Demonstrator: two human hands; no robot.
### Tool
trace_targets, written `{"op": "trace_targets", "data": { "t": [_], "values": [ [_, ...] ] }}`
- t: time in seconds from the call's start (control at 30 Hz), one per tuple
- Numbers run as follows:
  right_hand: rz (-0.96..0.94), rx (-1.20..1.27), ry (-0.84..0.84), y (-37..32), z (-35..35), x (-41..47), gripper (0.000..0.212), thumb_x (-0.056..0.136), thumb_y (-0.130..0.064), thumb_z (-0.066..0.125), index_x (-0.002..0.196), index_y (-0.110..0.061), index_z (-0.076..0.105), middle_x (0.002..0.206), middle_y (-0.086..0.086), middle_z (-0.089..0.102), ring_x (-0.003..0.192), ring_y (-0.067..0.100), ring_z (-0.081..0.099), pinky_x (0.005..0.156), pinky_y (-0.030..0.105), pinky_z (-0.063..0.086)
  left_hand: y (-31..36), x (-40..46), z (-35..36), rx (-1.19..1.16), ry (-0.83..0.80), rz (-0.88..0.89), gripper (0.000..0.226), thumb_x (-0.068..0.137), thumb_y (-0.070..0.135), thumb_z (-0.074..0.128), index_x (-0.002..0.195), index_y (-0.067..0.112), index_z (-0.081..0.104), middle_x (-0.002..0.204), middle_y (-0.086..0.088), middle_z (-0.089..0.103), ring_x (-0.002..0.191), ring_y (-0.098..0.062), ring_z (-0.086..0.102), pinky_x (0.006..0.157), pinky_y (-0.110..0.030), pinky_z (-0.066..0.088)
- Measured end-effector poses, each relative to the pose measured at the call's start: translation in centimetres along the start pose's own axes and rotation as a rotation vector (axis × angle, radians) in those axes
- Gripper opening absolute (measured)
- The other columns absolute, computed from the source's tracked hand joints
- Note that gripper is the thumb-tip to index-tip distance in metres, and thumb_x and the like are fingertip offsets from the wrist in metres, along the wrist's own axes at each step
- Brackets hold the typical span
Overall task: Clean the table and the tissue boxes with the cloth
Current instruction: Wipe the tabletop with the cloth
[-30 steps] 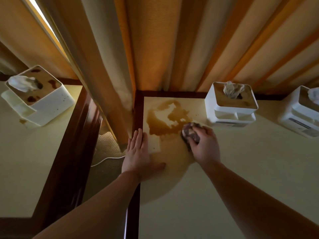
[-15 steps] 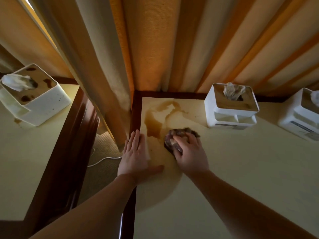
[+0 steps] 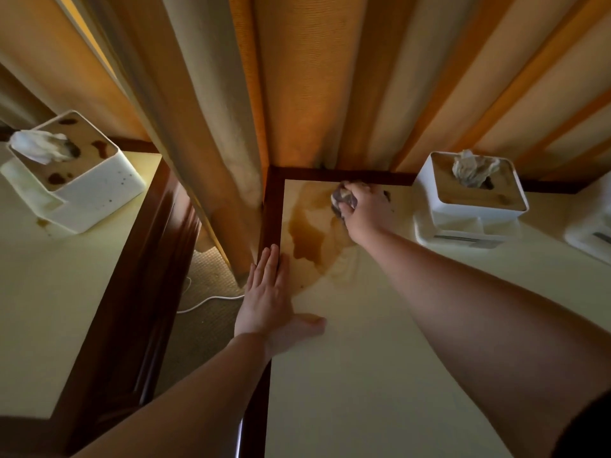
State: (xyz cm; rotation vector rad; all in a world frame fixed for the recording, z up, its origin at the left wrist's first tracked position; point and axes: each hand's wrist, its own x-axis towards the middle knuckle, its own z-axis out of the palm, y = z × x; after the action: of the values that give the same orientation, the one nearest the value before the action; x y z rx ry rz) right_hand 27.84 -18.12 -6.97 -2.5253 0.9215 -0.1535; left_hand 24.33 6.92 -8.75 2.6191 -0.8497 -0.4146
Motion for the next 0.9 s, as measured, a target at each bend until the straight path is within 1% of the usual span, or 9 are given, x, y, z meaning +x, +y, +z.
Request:
{"op": "trace_targets", "data": {
  "t": [0.17,0.23,0.33,0.4,0.5,0.6,0.67,0.73,0.9],
  "values": [
    [-0.312,0.030,-0.120,-1.1,0.4,-4.6,0.040,0.099,-0.037,0.068,0.138,-0.032,0.063,0.143,-0.002,0.056,0.127,0.021,0.053,0.102,0.028,0.045,-0.1,-0.1,0.4,0.027,0.019,0.009,0.145,0.055,0.093,0.051,0.163,0.014,-0.003,0.172,-0.003,-0.014,0.157,-0.018,-0.019,0.130,-0.044,0.001],
    [-0.371,0.033,-0.144,0.2,0.1,-7.6,0.041,0.096,-0.034,0.070,0.137,-0.030,0.064,0.141,0.000,0.057,0.128,0.022,0.053,0.104,0.030,0.047,-0.2,0.0,0.4,0.036,0.005,0.013,0.147,0.054,0.096,0.050,0.163,0.013,-0.001,0.172,-0.005,-0.011,0.158,-0.019,-0.017,0.130,-0.045,0.002],
    [-0.330,-0.025,-0.078,3.6,-1.0,-10.2,0.045,0.095,-0.032,0.072,0.139,-0.030,0.063,0.141,0.004,0.059,0.130,0.029,0.052,0.103,0.038,0.051,-0.4,0.2,0.2,0.014,-0.010,0.015,0.154,0.050,0.109,0.034,0.164,0.011,0.003,0.172,-0.007,-0.010,0.156,-0.018,-0.018,0.127,-0.039,-0.010],
    [-0.192,-0.045,-0.024,5.0,-1.9,-9.4,0.045,0.098,-0.034,0.069,0.142,-0.030,0.061,0.144,0.005,0.057,0.131,0.030,0.051,0.104,0.040,0.049,-0.4,0.3,0.0,0.005,-0.010,0.016,0.159,0.045,0.113,0.024,0.164,0.011,0.002,0.172,-0.007,-0.012,0.154,-0.016,-0.022,0.123,-0.036,-0.014],
    [-0.047,-0.027,0.021,4.5,-2.1,-4.8,0.044,0.101,-0.035,0.064,0.144,-0.030,0.058,0.143,0.005,0.057,0.132,0.028,0.049,0.107,0.040,0.045,-0.2,0.0,0.0,0.002,0.023,0.019,0.148,0.053,0.103,0.042,0.164,0.014,0.002,0.172,-0.004,-0.012,0.157,-0.018,-0.020,0.127,-0.039,-0.010],
    [-0.023,0.047,-0.012,1.6,-1.3,0.4,0.043,0.100,-0.038,0.065,0.142,-0.034,0.060,0.142,0.005,0.055,0.127,0.028,0.052,0.105,0.035,0.042,-0.1,-0.1,-0.1,-0.009,0.034,0.008,0.144,0.056,0.093,0.055,0.164,0.014,0.004,0.172,0.000,-0.014,0.155,-0.013,-0.022,0.127,-0.036,-0.009],
    [-0.085,0.057,-0.072,-1.0,-0.2,2.4,0.041,0.099,-0.038,0.067,0.139,-0.035,0.061,0.142,0.004,0.053,0.125,0.030,0.055,0.104,0.036,0.045,0.0,-0.2,-0.3,-0.042,0.048,0.016,0.144,0.057,0.091,0.057,0.164,0.012,0.004,0.171,0.002,-0.015,0.154,-0.010,-0.023,0.128,-0.036,-0.008],
    [-0.186,0.052,-0.146,-3.5,0.6,3.0,0.041,0.098,-0.038,0.069,0.138,-0.034,0.062,0.142,0.002,0.054,0.125,0.030,0.056,0.105,0.039,0.047,0.2,-0.4,-0.4,-0.054,0.047,0.012,0.143,0.056,0.091,0.051,0.164,0.013,-0.001,0.171,0.003,-0.016,0.155,-0.012,-0.022,0.127,-0.034,-0.010],
    [-0.459,0.076,-0.298,-5.1,0.4,-0.4,0.042,0.091,-0.029,0.076,0.133,-0.026,0.069,0.142,-0.001,0.059,0.129,0.021,0.055,0.105,0.027,0.040,0.3,-0.3,-0.5,-0.075,0.052,-0.004,0.146,0.052,0.091,0.052,0.164,0.010,0.005,0.172,0.000,-0.007,0.157,-0.013,-0.015,0.129,-0.036,-0.003]
  ]
}}
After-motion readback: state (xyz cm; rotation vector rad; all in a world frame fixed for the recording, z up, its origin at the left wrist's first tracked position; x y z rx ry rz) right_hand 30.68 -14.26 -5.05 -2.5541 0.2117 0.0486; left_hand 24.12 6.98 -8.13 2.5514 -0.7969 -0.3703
